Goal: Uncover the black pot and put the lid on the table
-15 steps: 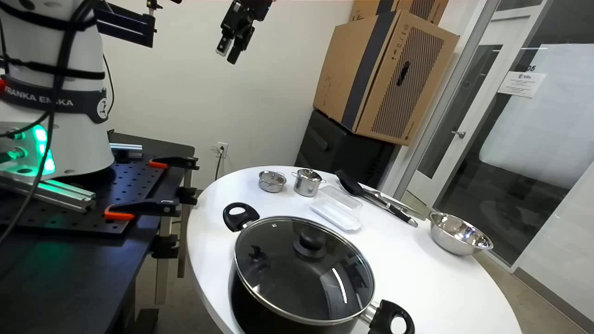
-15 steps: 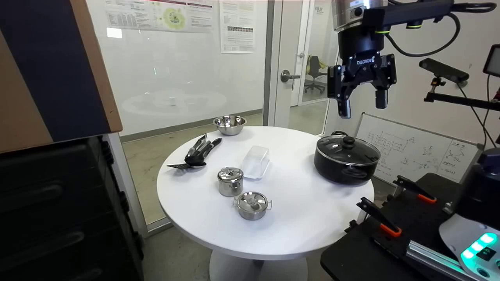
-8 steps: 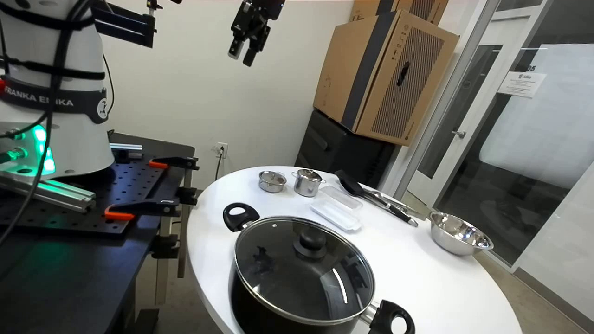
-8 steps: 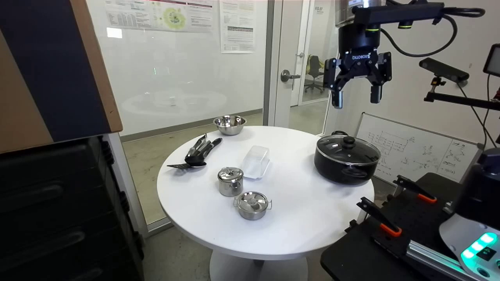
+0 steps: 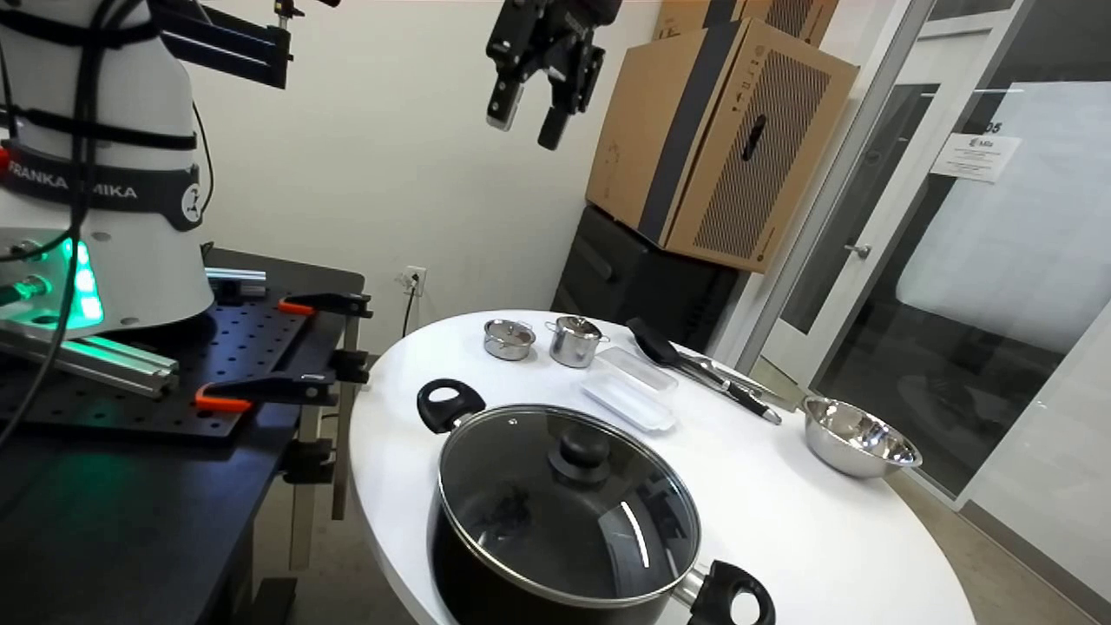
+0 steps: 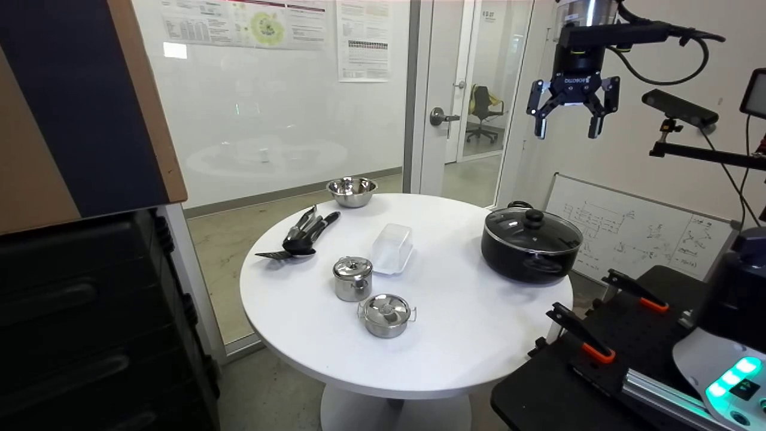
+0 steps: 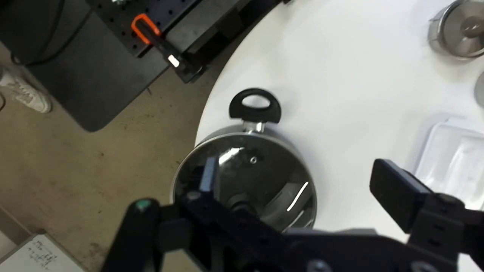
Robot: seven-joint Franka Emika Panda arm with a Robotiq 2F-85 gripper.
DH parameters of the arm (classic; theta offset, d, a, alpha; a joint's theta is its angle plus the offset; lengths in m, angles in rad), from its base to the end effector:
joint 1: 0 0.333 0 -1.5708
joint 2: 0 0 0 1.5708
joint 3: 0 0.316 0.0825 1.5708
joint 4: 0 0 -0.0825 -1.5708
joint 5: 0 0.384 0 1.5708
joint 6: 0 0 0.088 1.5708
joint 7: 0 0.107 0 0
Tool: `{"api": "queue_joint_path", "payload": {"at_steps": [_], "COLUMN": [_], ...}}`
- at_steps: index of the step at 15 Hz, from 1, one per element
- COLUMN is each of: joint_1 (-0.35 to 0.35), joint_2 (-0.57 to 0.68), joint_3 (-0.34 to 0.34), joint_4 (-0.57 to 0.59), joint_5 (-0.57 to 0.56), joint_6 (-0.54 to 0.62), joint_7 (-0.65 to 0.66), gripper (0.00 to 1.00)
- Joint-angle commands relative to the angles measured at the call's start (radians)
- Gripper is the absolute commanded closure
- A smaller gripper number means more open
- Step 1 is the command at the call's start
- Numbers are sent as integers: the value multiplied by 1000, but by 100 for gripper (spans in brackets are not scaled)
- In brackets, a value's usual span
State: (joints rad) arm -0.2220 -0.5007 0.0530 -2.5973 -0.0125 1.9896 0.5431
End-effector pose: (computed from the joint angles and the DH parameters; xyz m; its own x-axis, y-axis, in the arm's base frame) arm 0.3649 -0.0634 0.4124 0.7515 -0.6557 -0.0733 -0.6502 -0.7548 0.0866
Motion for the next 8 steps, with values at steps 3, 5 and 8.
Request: {"api": "queue_joint_path", "payload": {"at_steps": [3,5,8], "joint_1": [-72,-66,-35], "joint_2": [271,352,325], "joint_3": [-42,-66,-96], "joint_4": [203,268,234], "joint_5": [-199,-205,-185], "joint_6": [96,99,91], "joint_7": [30,45,31], "gripper": [0,0,0]}}
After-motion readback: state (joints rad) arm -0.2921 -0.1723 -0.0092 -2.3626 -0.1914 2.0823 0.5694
